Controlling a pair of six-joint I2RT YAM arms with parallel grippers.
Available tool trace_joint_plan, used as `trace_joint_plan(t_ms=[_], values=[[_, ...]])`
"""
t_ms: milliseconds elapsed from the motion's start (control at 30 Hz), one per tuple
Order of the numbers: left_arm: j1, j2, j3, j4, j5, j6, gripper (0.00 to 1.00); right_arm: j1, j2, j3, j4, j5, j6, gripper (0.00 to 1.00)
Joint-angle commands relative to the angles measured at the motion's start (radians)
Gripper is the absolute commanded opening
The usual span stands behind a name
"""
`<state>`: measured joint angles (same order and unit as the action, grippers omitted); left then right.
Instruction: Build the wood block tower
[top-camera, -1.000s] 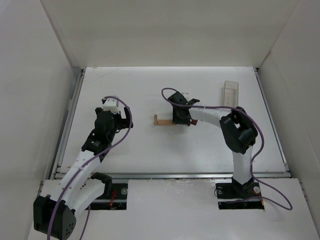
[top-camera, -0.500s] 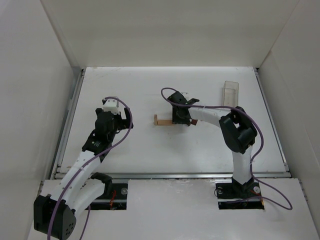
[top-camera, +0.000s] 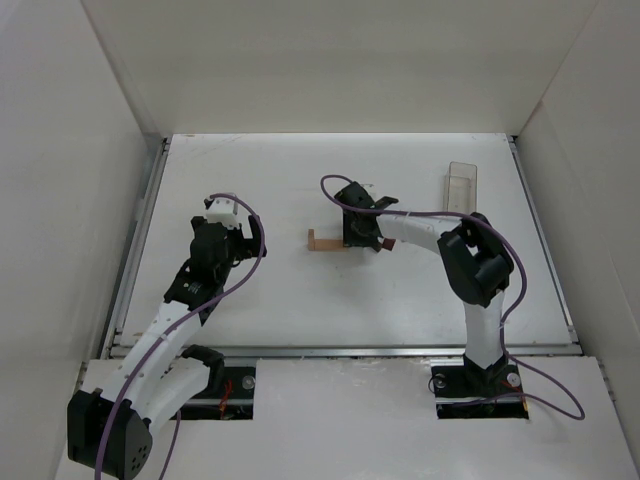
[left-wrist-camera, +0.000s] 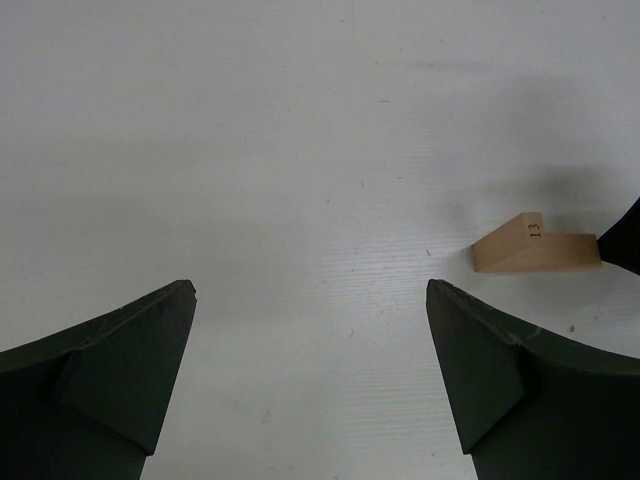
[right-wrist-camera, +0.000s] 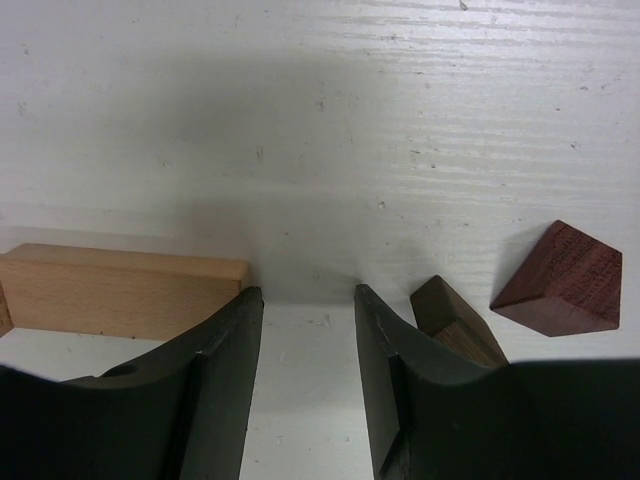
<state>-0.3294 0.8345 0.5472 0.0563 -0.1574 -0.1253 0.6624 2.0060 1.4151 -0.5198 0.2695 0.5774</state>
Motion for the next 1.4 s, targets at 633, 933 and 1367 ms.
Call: trace_joint_plan(t_ms=[633,933,1367], values=[[0.004,-0.017,-0.006,0.037,0.007,-0.005,1.00,0.006,-0.015,0.028,0.026,0.013,-0.001,0.47],[0.004,-0.017,-0.006,0.037,0.007,-0.005,1.00,-0.069,-0.136,0.102,-0.025,0.051,-0.074,0.54],[0.004,-0.035,-0.024,0.047,0.007,0.004,1.00,-0.349,-0.059,0.094,-0.197,-0.089,-0.303,0.71]])
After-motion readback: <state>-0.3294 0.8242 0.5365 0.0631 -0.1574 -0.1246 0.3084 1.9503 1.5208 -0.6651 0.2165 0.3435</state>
